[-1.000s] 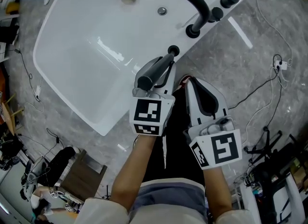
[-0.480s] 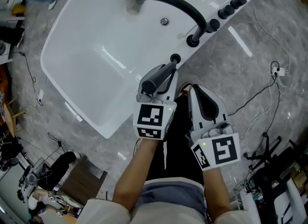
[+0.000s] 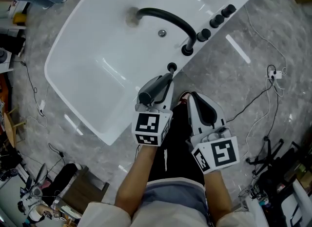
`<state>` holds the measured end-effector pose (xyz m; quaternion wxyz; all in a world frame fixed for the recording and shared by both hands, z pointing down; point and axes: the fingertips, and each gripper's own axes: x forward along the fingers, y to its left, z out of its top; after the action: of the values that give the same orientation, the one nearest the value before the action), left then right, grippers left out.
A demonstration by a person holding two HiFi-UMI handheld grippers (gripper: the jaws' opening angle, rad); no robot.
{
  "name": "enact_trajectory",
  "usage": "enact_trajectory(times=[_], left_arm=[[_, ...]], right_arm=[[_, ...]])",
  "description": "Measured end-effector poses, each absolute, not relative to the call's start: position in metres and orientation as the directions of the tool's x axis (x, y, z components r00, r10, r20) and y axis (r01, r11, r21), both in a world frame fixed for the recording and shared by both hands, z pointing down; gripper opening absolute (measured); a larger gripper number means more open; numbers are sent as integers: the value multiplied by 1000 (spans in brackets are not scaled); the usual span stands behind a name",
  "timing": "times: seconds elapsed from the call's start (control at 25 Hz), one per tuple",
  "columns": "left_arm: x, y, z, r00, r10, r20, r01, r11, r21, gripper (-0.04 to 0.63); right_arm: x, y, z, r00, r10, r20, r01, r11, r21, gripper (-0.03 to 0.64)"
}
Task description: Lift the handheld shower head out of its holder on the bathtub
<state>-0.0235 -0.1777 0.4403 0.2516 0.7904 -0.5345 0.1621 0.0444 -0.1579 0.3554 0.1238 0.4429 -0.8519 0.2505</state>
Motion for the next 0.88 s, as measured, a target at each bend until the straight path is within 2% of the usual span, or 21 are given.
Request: enact_trajectory(times=[0.88], left_arm=[[-43,-140,370,393,-784,482,-919,-321,227,137]], right_arm=[[51,-122,275,-572,-736,361,-819,496,-286,20]])
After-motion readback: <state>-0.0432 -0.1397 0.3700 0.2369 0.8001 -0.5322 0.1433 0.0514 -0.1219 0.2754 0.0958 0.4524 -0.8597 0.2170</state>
